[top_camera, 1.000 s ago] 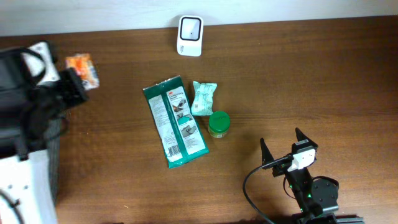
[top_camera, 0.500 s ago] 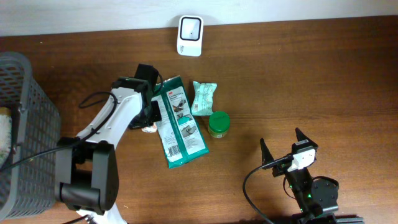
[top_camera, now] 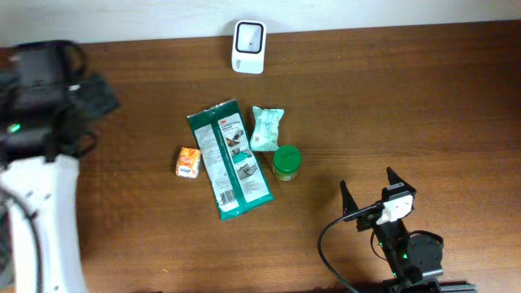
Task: Scan the item barcode
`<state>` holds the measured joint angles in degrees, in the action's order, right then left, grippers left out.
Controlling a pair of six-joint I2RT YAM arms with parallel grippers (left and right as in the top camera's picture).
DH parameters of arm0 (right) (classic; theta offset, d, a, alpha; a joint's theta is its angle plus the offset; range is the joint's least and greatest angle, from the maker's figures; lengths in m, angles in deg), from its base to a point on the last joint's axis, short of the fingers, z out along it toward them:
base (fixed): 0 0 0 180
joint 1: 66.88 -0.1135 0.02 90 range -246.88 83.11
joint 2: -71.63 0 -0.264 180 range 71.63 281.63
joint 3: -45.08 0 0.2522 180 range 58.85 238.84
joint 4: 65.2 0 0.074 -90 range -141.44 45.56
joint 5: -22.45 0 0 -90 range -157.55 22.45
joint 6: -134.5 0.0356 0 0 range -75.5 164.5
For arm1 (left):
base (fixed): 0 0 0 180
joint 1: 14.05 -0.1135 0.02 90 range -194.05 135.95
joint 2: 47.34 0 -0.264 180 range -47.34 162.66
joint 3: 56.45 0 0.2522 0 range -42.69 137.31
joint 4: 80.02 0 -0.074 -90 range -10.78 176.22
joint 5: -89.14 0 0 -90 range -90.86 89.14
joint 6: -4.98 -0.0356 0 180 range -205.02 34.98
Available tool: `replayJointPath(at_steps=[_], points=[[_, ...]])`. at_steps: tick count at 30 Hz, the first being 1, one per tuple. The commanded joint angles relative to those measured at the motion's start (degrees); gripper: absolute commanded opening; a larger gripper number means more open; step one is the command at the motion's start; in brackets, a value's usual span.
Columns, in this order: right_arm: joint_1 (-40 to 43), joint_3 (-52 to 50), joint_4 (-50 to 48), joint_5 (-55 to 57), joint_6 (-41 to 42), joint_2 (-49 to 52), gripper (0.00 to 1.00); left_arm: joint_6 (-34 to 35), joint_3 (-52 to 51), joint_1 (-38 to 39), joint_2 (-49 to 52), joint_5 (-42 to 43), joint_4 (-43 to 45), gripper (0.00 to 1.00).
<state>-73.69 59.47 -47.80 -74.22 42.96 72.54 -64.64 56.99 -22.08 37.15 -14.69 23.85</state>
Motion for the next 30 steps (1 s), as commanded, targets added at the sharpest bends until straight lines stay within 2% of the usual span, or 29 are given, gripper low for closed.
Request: replayJointPath(at_steps=[1,3,4,7,9,12,13,14,15,17,19,22,24,26,27,28,29,30], points=[[-0.3,-0.3,0.2,-0.2,0.0,-0.4,0.98,-1.0,0.5,-10.4,-3.5,-2.3,4.5,0.87],[-0.3,-0.3,0.2,-0.2,0.0,-0.4,0.98,-1.0,0.5,-18.6,-2.9,-2.3,9.3,0.87],[-0.3,-0.3,0.2,-0.2,0.0,-0.4,0.98,-1.0,0.5,-20.4,-2.3,-2.3,9.7,0.87],[-0.3,-0.3,0.2,-0.2,0.0,-0.4,0.98,-1.0,0.5,-29.5,5.0,-2.6,6.0,0.79],[-0.3,-0.3,0.2,-0.2,0.0,-0.4,0.98,-2.7,0.2,-33.5,10.7,-2.5,3.1,0.79],[-0.3,-0.3,0.2,-0.2,0.0,-0.4,0.98,-12.1,-2.8,-36.7,15.4,-2.7,5.4,0.79],[-0.3,-0.3,0.2,-0.2,0.0,-0.4,0.98,-18.9,-4.5,-37.4,16.3,-2.7,8.5,0.81],[-0.3,-0.3,0.2,-0.2,0.0,-0.4,0.98,-23.9,-6.3,-37.4,16.7,-3.5,11.3,0.87],[-0.3,-0.3,0.2,-0.2,0.0,-0.4,0.99,-26.8,-8.9,-37.4,17.0,-6.8,15.3,1.0],[-0.3,-0.3,0.2,-0.2,0.0,-0.4,0.98,-31.7,-13.6,-37.4,17.6,-8.4,22.2,1.0],[-0.3,-0.3,0.2,-0.2,0.0,-0.4,0.98,-44.2,-17.4,-37.4,20.4,-5.4,26.8,1.0],[-0.3,-0.3,0.2,-0.2,0.0,-0.4,0.98,-46.3,-17.4,-37.4,26.3,-4.1,29.2,0.98],[-0.3,-0.3,0.2,-0.2,0.0,-0.4,0.98,-46.3,-17.4,-37.4,29.6,-4.1,29.9,0.9],[-0.3,-0.3,0.2,-0.2,0.0,-0.4,0.98,-46.2,-17.4,-37.4,32.0,-4.1,30.4,0.75],[-0.3,-0.3,0.2,-0.2,0.0,-0.4,0.98,-46.2,-17.4,-37.4,32.8,-4.1,30.7,0.61],[-0.3,-0.3,0.2,-0.2,0.0,-0.4,0.98,-46.2,-17.4,-37.4,32.8,-4.1,30.7,0.36],[-0.3,-0.3,0.2,-0.2,0.0,-0.4,0.98,-46.2,-17.4,-37.4,32.8,-4.2,30.7,0.18],[-0.3,-0.3,0.2,-0.2,0.0,-0.4,0.98,-46.2,-17.4,-37.4,32.8,-4.2,30.6,0.05]])
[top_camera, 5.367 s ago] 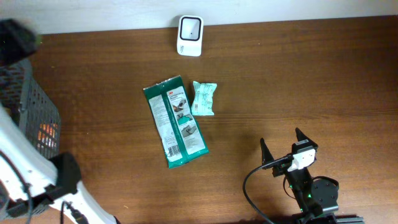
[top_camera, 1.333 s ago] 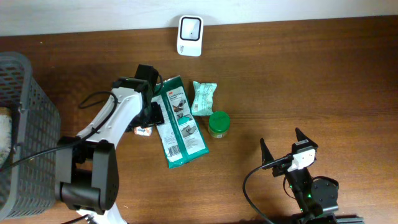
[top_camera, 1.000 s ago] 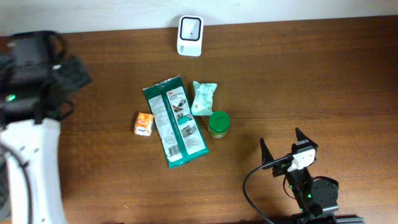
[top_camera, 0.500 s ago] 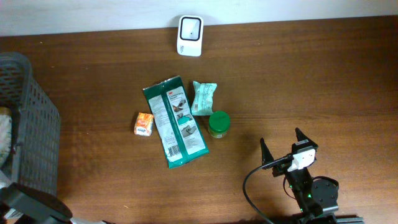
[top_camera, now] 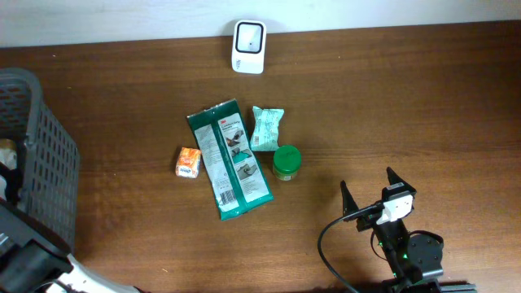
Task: Scan the item barcode
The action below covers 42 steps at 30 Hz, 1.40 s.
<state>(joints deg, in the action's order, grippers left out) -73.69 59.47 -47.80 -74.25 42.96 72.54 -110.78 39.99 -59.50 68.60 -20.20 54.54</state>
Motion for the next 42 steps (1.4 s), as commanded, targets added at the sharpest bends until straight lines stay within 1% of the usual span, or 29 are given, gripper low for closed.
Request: replayJointPath(at_steps=[1,3,6,9,11,13,15,16,17,19,22,23,24,25,26,27,28,30,31,32,33,35,36,39,42], points=[[-0.3,-0.3,0.2,-0.1,0.0,-0.4,0.98,-0.1,-0.3,0.0,1.4,1.1,-0.3,0.0],[-0.3,-0.3,0.2,-0.1,0.0,-0.4,0.98,-0.1,-0.3,0.2,1.2,-1.5,-1.0,0.0],[-0.3,-0.3,0.2,-0.2,0.0,-0.4,0.98,-0.1,-0.3,1.3,-1.0,-1.9,-2.0,0.0],[-0.3,-0.3,0.2,-0.1,0.0,-0.4,0.98,-0.1,-0.3,3.4,-6.2,-1.8,-2.3,0.0],[-0.3,-0.3,0.2,-0.2,0.0,-0.4,0.98,0.4,-0.3,4.5,-10.7,-1.3,-4.2,0.0],[-0.3,-0.3,0.2,-0.1,0.0,-0.4,0.98,2.4,-0.3,4.5,-14.5,-1.2,-6.3,0.0],[-0.3,-0.3,0.2,-0.1,0.0,-0.4,0.98,3.9,-0.3,4.5,-20.6,-1.3,-8.3,0.0],[-0.3,-0.3,0.2,-0.1,0.0,-0.4,0.98,5.8,-0.3,4.5,-24.9,-1.3,-8.2,0.0],[-0.3,-0.3,0.2,-0.1,0.0,-0.4,0.98,7.7,-0.3,4.5,-26.8,-1.2,-8.0,0.0],[-0.3,-0.3,0.2,-0.1,0.0,-0.4,0.98,13.8,-0.3,4.5,-33.1,-0.9,-6.2,0.0],[-0.3,-0.3,0.2,-0.1,0.0,-0.4,0.98,14.6,-0.1,5.7,-43.7,9.0,-0.5,0.0],[-0.3,-0.3,0.2,-0.1,0.0,-0.4,0.98,17.1,-0.1,8.3,-48.0,12.9,1.9,0.0],[-0.3,-0.3,0.2,-0.1,0.0,-0.4,0.98,21.1,-0.1,10.6,-50.3,15.1,2.7,0.0],[-0.3,-0.3,0.2,-0.1,0.0,-0.4,0.98,26.2,-0.1,15.1,-53.2,19.7,2.5,0.0],[-0.3,-0.3,0.2,-0.1,0.0,-0.4,0.98,28.4,-0.1,20.1,-54.5,22.8,1.2,0.0],[-0.3,-0.3,0.2,-0.1,0.0,-0.4,0.99,29.6,-0.1,23.9,-54.6,23.2,-0.4,0.0],[-0.3,-0.3,0.2,-0.1,0.0,-0.4,0.98,32.1,-0.1,30.9,-54.0,22.3,-5.4,0.0],[-0.3,-0.3,0.2,-0.1,0.0,-0.4,0.98,33.2,-0.1,39.6,-51.0,18.6,-11.1,0.0],[-0.3,-0.3,0.2,-0.1,0.0,-0.4,0.99,33.3,-0.1,46.6,-46.2,15.5,-15.9,0.0],[-0.3,-0.3,0.2,-0.1,0.0,-0.4,0.98,35.6,-0.1,50.3,-42.5,12.2,-19.2,0.0],[-0.3,-0.3,0.2,-0.1,0.0,-0.4,0.98,39.3,-0.1,51.9,-40.1,10.8,-20.8,0.0],[-0.3,-0.3,0.2,-0.1,0.0,-0.4,0.98,42.8,-0.1,54.7,-32.1,10.4,-23.5,0.0],[-0.3,-0.3,0.2,-0.1,0.0,-0.4,0.98,42.9,-0.1,55.7,-27.5,9.7,-24.9,0.0],[-0.3,-0.3,0.2,-0.1,0.0,-0.4,0.99,42.9,-0.1,56.2,-18.0,3.1,-28.2,0.0],[-0.3,-0.3,0.2,-0.2,0.0,-0.4,0.98,43.1,-0.5,56.2,-9.7,0.4,-30.1,0.0]])
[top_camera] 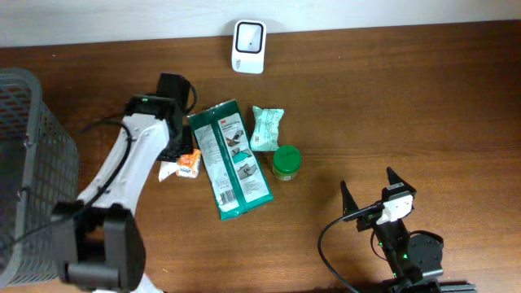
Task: Scan the item barcode
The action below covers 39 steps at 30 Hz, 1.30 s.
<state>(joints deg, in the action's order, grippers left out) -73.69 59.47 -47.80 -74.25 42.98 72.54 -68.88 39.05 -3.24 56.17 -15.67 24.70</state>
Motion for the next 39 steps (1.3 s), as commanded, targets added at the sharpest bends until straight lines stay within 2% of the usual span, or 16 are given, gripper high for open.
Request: replayJointPath(at_steps=[1,3,8,13,18,20,21,22,23,27,30,34,36,39], points=[[-0.3,-0.3,0.2,-0.1,0.0,-0.4,0.98,3.1,-0.5,0.0,3.8,-5.4,-0.3,0.0],[-0.3,-0.3,0.2,-0.1,0.0,-0.4,0.98,4.2,-3.0,0.0,4.3,-5.8,0.7,0.0],[-0.3,-0.3,0.2,-0.1,0.0,-0.4,0.98,5.3,-7.1,5.9,4.3,7.2,8.2,0.0],[-0.3,-0.3,0.2,-0.1,0.0,-0.4,0.98,5.3,-7.1,12.3,4.3,6.9,9.9,0.0],[-0.3,-0.3,0.2,-0.1,0.0,-0.4,0.98,5.3,-7.1,9.7,4.3,-4.0,6.3,0.0],[-0.3,-0.3,0.2,-0.1,0.0,-0.4,0.98,5.3,-7.1,9.0,4.3,-3.2,6.2,0.0],[-0.3,-0.3,0.2,-0.1,0.0,-0.4,0.98,5.3,-7.1,9.0,4.3,-1.4,6.5,0.06],[-0.3,-0.3,0.2,-0.1,0.0,-0.4,0.98,5.3,-7.1,9.0,4.3,1.2,7.0,0.58],[-0.3,-0.3,0.2,-0.1,0.0,-0.4,0.98,5.3,-7.1,9.0,4.3,2.9,7.2,0.99],[-0.3,-0.3,0.2,-0.1,0.0,-0.4,0.98,5.0,-6.1,9.0,3.8,5.0,8.0,0.99],[-0.3,-0.3,0.2,-0.1,0.0,-0.4,0.98,0.4,-0.5,8.9,-0.5,10.3,8.0,0.99],[-0.3,-0.3,0.2,-0.1,0.0,-0.4,0.98,-5.9,5.5,7.1,-10.8,13.0,7.9,0.99],[-0.3,-0.3,0.3,2.1,0.0,-0.4,0.98,-9.7,5.7,3.6,-14.4,17.6,7.9,0.99],[-0.3,-0.3,-0.2,-2.3,0.1,-0.4,0.98,-20.0,5.8,-8.7,-16.9,30.6,8.4,0.99]])
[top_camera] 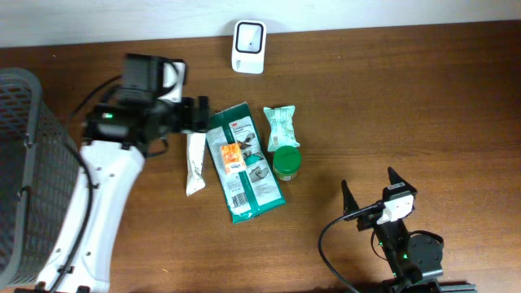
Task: Scan the item barcode
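My left gripper [195, 115] is at the upper left of the item cluster, just beyond the far end of a long white bar packet [194, 164] lying flat on the table; its fingers look spread and empty. A dark green flat pack [251, 181] lies to the right, with a small orange box [230, 155] on top of it. Beside them are a pale green packet [282, 129] and a green-lidded jar [286, 163]. The white barcode scanner [248, 36] stands at the far edge. My right gripper [368, 194] rests open at the near right.
A grey mesh basket [28, 163] stands at the left edge of the table. The left arm's white link runs from the bottom left up to the gripper. A black cable loops by the right arm's base.
The left gripper has moved up and right from beside the orange box. A white bar packet now lies on the table. The orange box sits on the green pack, which has shifted right along with the pale packet.
First the left arm was at the far left, then mostly out of frame with the basket in view. Then its gripper was by the orange box with something white under it. Now the white bar lies on the table and the cluster is pushed right. The right arm stayed still.
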`<state>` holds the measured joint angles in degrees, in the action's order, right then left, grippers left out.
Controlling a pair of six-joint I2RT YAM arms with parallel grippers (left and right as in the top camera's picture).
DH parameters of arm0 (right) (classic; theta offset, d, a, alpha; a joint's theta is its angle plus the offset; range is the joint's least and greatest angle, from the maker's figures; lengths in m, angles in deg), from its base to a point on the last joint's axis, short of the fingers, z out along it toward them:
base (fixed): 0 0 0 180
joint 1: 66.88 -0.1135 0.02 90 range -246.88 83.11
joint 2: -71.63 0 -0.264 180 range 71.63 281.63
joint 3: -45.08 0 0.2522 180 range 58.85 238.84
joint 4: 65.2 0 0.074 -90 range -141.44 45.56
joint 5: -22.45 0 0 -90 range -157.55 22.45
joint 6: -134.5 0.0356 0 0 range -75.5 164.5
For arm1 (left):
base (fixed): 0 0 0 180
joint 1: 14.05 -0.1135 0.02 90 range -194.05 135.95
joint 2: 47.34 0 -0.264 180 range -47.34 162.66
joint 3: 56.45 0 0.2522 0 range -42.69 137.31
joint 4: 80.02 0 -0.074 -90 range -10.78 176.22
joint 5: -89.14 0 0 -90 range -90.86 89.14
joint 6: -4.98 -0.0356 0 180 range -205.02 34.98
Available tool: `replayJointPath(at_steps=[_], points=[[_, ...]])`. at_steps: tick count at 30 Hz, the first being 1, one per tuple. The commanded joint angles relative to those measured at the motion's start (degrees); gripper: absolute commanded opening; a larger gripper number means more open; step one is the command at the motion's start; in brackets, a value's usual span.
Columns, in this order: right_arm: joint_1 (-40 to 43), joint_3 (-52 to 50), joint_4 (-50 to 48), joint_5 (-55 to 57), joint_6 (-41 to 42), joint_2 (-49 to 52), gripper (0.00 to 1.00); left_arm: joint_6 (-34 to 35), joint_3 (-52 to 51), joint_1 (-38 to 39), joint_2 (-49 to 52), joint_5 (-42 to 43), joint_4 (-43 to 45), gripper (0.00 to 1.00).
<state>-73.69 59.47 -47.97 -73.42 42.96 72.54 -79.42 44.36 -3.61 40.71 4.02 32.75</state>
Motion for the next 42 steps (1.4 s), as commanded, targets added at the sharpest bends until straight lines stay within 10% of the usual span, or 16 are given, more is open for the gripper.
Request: replayJointPath(at_steps=[1,13,20,27,30,42], points=[[-0.3,0.0,0.3,-5.6,1.5,-0.3,0.98,-13.5,0.5,-13.0,-1.4,16.7,0.5,0.99],[-1.4,58.6,35.0,-31.7,3.9,60.5,0.98,-14.1,0.4,-23.0,-1.4,17.2,1.3,0.99],[-22.2,87.9,36.0,-19.5,17.6,95.5,0.98,-14.1,0.4,-23.0,-1.4,17.2,1.4,0.99],[-32.0,89.7,18.1,-18.3,25.2,111.6,0.98,-14.1,0.4,-23.0,-1.4,17.2,1.3,0.99],[-35.3,89.7,18.1,-8.6,30.6,116.6,0.81,-14.1,0.4,-23.0,-1.4,17.2,1.4,0.99],[-39.8,89.7,14.1,0.4,37.9,123.3,0.8,-14.1,0.4,-23.0,-1.4,17.2,1.3,0.99]])
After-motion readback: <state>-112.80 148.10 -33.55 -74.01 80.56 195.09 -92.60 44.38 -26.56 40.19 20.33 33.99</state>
